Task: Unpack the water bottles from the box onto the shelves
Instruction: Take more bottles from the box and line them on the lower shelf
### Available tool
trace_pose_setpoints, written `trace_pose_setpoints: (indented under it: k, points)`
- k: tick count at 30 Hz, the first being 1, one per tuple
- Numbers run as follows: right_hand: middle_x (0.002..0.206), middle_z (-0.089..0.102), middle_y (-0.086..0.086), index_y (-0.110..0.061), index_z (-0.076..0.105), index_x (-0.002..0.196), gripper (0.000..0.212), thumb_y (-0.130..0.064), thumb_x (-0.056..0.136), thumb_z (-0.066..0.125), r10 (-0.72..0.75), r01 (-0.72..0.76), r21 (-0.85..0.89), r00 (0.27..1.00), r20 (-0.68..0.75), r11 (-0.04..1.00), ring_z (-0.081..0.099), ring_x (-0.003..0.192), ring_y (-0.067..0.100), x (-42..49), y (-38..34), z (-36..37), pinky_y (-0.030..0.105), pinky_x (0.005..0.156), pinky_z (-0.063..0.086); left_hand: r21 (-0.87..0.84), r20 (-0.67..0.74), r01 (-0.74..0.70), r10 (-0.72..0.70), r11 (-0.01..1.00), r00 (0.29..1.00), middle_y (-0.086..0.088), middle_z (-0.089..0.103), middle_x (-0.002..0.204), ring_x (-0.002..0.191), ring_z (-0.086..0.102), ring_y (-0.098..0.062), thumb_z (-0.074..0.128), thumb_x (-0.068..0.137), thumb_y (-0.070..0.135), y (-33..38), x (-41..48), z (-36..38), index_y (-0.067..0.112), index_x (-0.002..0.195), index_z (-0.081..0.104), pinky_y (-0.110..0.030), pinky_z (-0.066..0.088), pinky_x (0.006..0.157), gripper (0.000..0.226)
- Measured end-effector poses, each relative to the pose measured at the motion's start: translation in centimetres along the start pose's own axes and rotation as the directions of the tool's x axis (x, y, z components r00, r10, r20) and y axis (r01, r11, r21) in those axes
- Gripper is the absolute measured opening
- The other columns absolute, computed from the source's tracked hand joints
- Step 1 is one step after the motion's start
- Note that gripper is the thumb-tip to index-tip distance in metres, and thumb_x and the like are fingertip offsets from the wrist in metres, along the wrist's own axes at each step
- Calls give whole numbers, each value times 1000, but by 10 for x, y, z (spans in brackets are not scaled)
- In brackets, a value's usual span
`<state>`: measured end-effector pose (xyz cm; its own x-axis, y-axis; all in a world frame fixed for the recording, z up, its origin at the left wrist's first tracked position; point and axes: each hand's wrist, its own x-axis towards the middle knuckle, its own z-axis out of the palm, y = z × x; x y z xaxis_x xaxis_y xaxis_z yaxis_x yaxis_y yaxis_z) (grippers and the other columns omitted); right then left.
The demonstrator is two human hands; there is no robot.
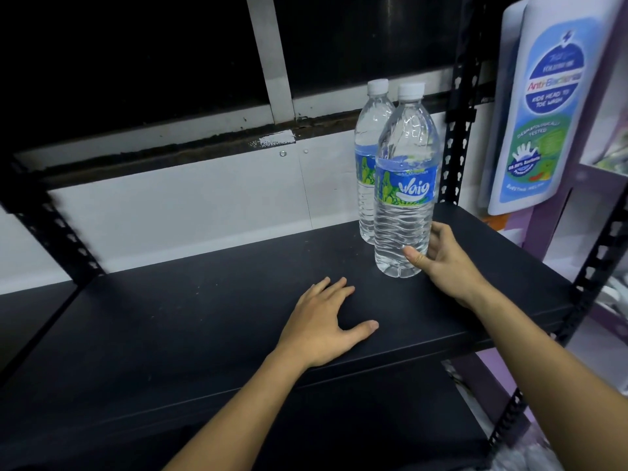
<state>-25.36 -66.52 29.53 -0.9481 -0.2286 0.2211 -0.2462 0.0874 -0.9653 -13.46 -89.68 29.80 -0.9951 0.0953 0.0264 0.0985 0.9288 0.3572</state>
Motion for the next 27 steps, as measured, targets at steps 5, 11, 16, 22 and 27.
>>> trace_pose_setpoints:
  k: [5, 11, 16, 22, 27]
  points:
    - [136, 65, -6, -10, 37, 142, 66, -23, 88, 73, -16, 16, 32, 1000, 2, 999, 64, 125, 8, 6, 1, 2, 46, 113, 47, 3, -8, -1, 1, 1000, 1000, 21, 18, 167, 156, 5, -4, 51, 86, 77, 0, 0, 0, 34, 157, 34, -35, 8, 129, 84]
    - [138, 65, -5, -19, 43, 147, 74, -40, 86, 79, -67, 53, -138, 993, -97, 989, 66, 121, 13, 7, 7, 8, 42, 109, 51, -2, -10, 3, -3, 1000, 1000, 20, 19, 167, 156, 6, -4, 52, 87, 76, 0, 0, 0, 34, 156, 35, -35, 8, 129, 83]
    - [141, 59, -3, -20, 39, 150, 63, -34, 96, 68, -270, 169, -402, 940, -208, 900, 60, 126, 19, 4, 8, 17, 45, 107, 50, -6, -21, 2, -2, 1000, 1000, 21, 22, 166, 156, 7, -3, 53, 86, 76, -1, 0, 0, 35, 155, 37, -34, 9, 128, 82]
    - [149, 42, 14, -12, 19, 160, 109, -58, 78, 75, -200, 12, -487, 920, -336, 873, 42, 136, 36, 2, 5, 52, 50, 109, 43, -14, -37, -2, 1, 1000, 999, 22, 23, 165, 155, 8, -3, 53, 86, 76, -3, 2, 2, 35, 154, 39, -34, 10, 128, 81]
    - [141, 42, 18, -10, 19, 160, 112, -53, 78, 83, -182, -46, -517, 907, -381, 855, 44, 130, 39, 8, 6, 54, 50, 104, 43, -21, -31, -2, 1, 1000, 1000, 23, 22, 165, 155, 8, -2, 55, 87, 74, -2, 1, 1, 35, 155, 38, -33, 10, 128, 80]
